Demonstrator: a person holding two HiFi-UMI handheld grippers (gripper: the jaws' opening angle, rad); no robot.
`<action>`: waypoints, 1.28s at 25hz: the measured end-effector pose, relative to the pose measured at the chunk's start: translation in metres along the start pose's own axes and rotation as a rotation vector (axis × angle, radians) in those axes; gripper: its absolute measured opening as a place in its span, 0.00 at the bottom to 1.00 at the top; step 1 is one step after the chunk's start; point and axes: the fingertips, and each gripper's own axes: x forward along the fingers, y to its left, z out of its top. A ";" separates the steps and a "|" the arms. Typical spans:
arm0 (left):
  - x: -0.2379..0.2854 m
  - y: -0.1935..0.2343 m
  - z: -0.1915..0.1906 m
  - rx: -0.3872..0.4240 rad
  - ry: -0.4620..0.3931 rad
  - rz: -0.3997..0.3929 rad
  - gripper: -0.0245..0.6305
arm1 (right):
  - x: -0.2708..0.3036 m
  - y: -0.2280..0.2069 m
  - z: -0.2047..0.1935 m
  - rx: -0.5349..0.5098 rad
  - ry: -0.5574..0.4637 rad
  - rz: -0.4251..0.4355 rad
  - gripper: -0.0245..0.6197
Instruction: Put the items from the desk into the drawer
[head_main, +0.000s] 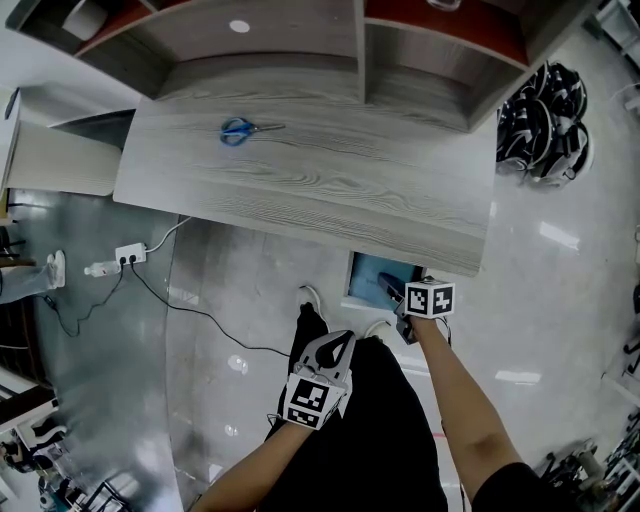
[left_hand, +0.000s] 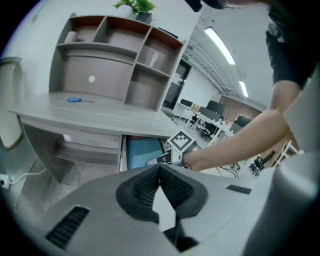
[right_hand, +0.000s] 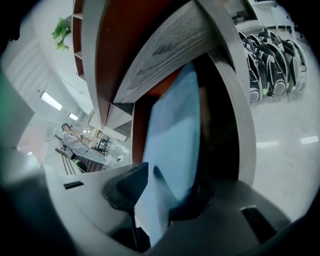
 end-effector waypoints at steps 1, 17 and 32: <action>0.000 -0.004 0.002 0.038 0.001 -0.013 0.06 | 0.000 0.000 0.000 -0.009 -0.008 -0.017 0.25; -0.002 0.001 0.003 -0.045 -0.012 -0.011 0.06 | -0.032 -0.016 -0.008 -0.067 -0.086 -0.272 0.36; 0.046 0.012 0.021 -0.088 -0.015 0.014 0.06 | -0.033 -0.022 -0.007 -0.264 -0.023 -0.461 0.30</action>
